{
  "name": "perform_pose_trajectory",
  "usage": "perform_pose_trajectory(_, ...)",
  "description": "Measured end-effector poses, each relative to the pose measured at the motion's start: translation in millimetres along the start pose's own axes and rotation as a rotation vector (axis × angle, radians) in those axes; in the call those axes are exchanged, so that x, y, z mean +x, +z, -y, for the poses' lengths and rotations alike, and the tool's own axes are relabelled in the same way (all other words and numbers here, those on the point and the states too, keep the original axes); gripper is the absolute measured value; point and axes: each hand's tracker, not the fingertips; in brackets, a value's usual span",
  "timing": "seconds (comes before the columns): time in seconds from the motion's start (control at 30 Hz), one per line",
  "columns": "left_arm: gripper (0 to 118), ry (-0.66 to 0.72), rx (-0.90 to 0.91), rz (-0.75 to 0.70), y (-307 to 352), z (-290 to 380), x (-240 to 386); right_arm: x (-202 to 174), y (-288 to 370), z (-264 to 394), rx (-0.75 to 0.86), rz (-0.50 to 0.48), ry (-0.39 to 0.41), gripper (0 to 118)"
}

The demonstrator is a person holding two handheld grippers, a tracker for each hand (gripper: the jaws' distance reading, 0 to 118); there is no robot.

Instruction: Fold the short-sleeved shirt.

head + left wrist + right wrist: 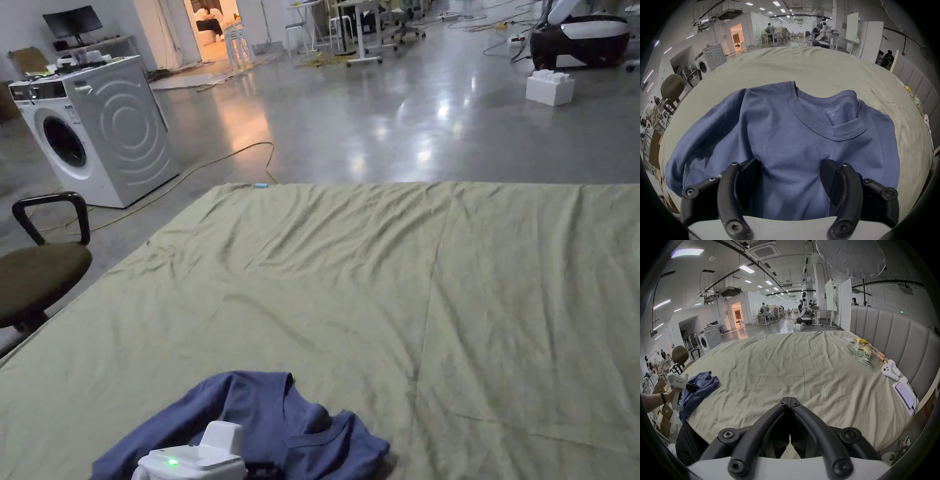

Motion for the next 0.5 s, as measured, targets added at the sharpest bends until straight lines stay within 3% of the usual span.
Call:
perform_pose_trajectory(0.1, 39, 0.004, -0.002, 0.028, 9, -4, 2, 3, -2, 3, -0.030, -0.005, -0.007, 0)
perform_pose_trajectory(0.13, 6, 0.018, -0.001, 0.026, 8, -7, 3, 3, -2, 4, -0.032, -0.001, -0.006, 0)
perform_pose_trajectory(0.33, 5, 0.168, -0.022, 0.045, 17, -21, 0, 12, 13, 6, -0.009, -0.026, -0.036, 0)
perform_pose_trajectory(0.5, 5, 0.161, 0.153, 0.079, 77, -70, 23, 25, 19, 12, 0.005, -0.040, -0.069, 0)
